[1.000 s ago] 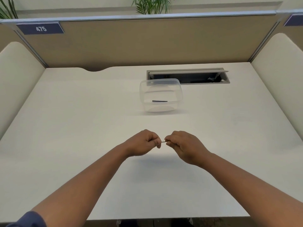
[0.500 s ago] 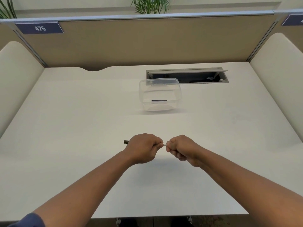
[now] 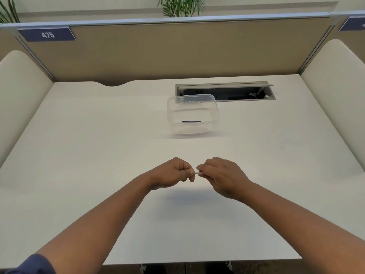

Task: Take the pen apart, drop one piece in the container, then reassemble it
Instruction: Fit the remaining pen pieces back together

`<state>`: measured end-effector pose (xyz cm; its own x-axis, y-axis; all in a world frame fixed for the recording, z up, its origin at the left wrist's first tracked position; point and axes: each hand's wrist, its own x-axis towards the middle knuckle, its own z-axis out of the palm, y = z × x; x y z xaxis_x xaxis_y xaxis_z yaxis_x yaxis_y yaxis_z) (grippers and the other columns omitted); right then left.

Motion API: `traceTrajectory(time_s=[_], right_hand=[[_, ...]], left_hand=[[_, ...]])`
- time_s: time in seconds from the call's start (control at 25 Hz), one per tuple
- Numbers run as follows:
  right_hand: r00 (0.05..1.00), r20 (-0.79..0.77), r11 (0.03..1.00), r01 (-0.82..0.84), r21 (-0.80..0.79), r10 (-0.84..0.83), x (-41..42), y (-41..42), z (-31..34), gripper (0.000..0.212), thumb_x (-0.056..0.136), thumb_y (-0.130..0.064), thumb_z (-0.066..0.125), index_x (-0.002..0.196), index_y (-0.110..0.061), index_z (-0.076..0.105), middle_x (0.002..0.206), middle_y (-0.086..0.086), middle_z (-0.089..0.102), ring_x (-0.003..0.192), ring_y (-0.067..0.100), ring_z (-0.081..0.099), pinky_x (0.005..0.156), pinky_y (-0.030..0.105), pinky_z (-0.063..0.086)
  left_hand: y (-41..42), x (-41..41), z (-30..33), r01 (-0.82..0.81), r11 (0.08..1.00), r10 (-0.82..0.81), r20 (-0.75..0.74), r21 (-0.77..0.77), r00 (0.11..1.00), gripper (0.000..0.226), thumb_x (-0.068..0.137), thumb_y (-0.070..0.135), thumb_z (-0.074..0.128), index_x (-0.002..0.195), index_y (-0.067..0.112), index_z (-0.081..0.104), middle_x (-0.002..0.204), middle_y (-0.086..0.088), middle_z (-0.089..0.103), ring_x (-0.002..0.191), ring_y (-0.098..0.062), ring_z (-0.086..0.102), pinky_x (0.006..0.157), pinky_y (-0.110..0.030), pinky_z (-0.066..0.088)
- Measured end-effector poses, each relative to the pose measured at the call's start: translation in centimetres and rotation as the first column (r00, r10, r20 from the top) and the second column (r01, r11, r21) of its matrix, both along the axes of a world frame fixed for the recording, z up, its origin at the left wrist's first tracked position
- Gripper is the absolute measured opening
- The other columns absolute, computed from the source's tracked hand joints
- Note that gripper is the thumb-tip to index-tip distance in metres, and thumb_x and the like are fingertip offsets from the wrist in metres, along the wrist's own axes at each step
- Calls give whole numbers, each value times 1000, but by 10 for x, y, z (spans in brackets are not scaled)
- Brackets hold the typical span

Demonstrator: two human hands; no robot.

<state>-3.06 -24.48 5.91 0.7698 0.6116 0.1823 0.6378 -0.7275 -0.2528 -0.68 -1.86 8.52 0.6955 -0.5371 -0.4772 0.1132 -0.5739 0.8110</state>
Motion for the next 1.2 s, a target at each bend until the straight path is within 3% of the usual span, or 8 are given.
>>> traceTrajectory(time_s=[0.12, 0.24, 0.36, 0.44, 0.52, 0.76, 1.0, 1.2], right_hand=[[999, 42, 1000, 30, -11, -29, 1, 2, 6, 33, 98, -32, 41, 84, -15, 66, 70, -1, 61, 61, 23, 50, 48, 32, 40], [879, -406, 951, 302, 73, -248, -4, 20, 20, 30, 98, -26, 44, 78, -17, 63, 66, -8, 58, 64, 17, 51, 57, 32, 42], [322, -920, 750, 659, 47, -225, 1, 25, 29, 29, 95, -20, 50, 70, -14, 63, 58, -6, 50, 52, 13, 39, 57, 28, 30], [74, -994, 690, 723, 0, -77, 2, 20, 31, 31, 98, -25, 50, 73, -15, 63, 58, -3, 49, 50, 13, 36, 53, 27, 27], [168, -984, 740, 669, 68, -61, 1, 18, 30, 33, 102, -30, 48, 77, -16, 66, 62, -3, 54, 49, 8, 42, 54, 23, 31], [878, -447, 956, 258, 138, -173, -3, 3, 13, 17, 99, -25, 55, 104, -24, 71, 84, -2, 67, 78, 18, 58, 69, 37, 51], [998, 1, 993, 68, 101, -69, -4, -2, 7, 30, 98, -32, 45, 104, -16, 70, 81, -1, 70, 66, 26, 60, 52, 36, 49], [1000, 5, 1000, 21, -2, -21, -4, -2, 8, 26, 98, -27, 40, 90, -16, 62, 74, -2, 60, 61, 22, 45, 51, 33, 38]], left_hand=[[-2, 0, 1, -25, 999, 24, -21, -46, 999, 31, 103, 27, 53, 82, 14, 73, 64, 15, 56, 65, -5, 47, 64, -20, 38], [-3, -2, -6, -64, 998, 64, 93, -3, 994, 30, 99, 35, 53, 80, 22, 73, 73, -2, 59, 70, -22, 49, 66, -35, 42], [-8, -9, -4, -5, 973, -76, 341, 232, 937, 26, 100, 31, 51, 80, 32, 68, 59, 14, 56, 60, -13, 49, 61, -30, 41], [-12, -12, 1, 20, 941, -176, 439, 337, 881, 23, 100, 30, 49, 84, 34, 66, 59, 16, 53, 63, -9, 49, 59, -28, 38], [-12, -10, 3, 31, 943, -169, 399, 331, 901, 23, 101, 31, 49, 83, 36, 63, 62, 19, 54, 65, -6, 51, 62, -28, 40], [-4, -1, 3, -9, 991, -17, 192, 134, 981, 30, 102, 28, 50, 80, 27, 71, 64, 8, 51, 61, -14, 43, 62, -30, 39], [-3, 3, 9, -27, 1000, 27, 30, -11, 999, 31, 102, 29, 53, 82, 19, 75, 72, 1, 49, 69, -16, 41, 63, -29, 35], [-5, 3, 14, 17, 1000, -17, 1, 9, 1000, 31, 102, 28, 55, 83, 14, 74, 65, 8, 49, 57, -2, 42, 55, -15, 35]])
